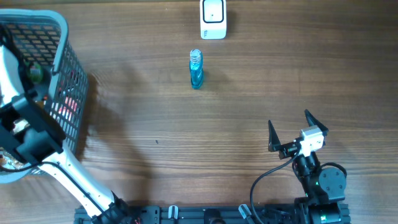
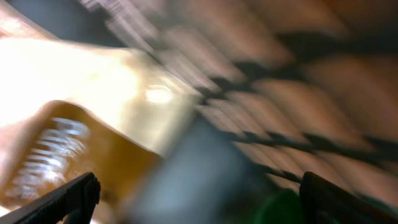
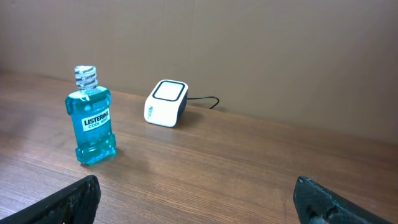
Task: Scan the item barcode
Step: 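Return the left gripper into the basket toward the green-lidded jar, then grasp the green-lidded jar by its lid with the left gripper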
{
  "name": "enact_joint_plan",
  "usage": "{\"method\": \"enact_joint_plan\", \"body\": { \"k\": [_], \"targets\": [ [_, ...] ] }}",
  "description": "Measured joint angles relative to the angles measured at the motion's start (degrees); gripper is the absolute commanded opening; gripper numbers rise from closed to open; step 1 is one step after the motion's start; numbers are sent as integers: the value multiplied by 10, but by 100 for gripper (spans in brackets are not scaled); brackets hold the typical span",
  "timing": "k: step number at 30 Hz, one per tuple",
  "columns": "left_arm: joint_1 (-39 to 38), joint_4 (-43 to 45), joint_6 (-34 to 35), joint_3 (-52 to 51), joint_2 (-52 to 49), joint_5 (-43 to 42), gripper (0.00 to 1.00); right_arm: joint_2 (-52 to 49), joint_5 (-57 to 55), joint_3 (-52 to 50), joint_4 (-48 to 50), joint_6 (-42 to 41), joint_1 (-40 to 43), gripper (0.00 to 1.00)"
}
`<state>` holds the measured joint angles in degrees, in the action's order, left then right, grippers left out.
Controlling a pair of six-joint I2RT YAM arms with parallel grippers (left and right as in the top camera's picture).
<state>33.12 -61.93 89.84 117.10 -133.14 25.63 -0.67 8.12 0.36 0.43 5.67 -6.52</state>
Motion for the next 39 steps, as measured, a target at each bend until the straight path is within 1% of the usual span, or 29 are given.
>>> {"method": "enact_joint_plan", "body": {
  "k": [2,6,13,17,21,23,25,27,29,31,32,33,36,38,39],
  "targets": [
    [11,-4,-22,-37,-1,-25,100,0,0,0,0,0,0,100],
    [10,7,-63,-37,-1,-48,100,0,0,0,0,0,0,100],
    [9,-7,-80,-37,3,-64,100,0,0,0,0,0,0,100],
    [4,-18,-110,-37,19,-72,100,0,0,0,0,0,0,100],
    [2,-36,-125,-37,112,-75,100,0,0,0,0,0,0,100],
    [2,-31,-152,-37,174,-75,100,0,0,0,0,0,0,100],
    [2,-17,-201,-37,205,-80,100,0,0,0,0,0,0,100],
    [2,-5,-263,-37,206,-108,100,0,0,0,0,0,0,100],
    [2,26,-354,-37,196,-167,100,0,0,0,0,0,0,100],
    [2,43,-446,-37,187,-205,100,0,0,0,0,0,0,100],
    [2,43,-491,-37,184,-216,100,0,0,0,0,0,0,100],
    [2,40,-551,-37,183,-226,100,0,0,0,0,0,0,100],
    [2,0,-640,-37,183,-228,100,0,0,0,0,0,0,100],
    [2,-1,-683,-37,182,-230,100,0,0,0,0,0,0,100],
    [2,4,-733,-37,182,-236,100,0,0,0,0,0,0,100]
  ]
}}
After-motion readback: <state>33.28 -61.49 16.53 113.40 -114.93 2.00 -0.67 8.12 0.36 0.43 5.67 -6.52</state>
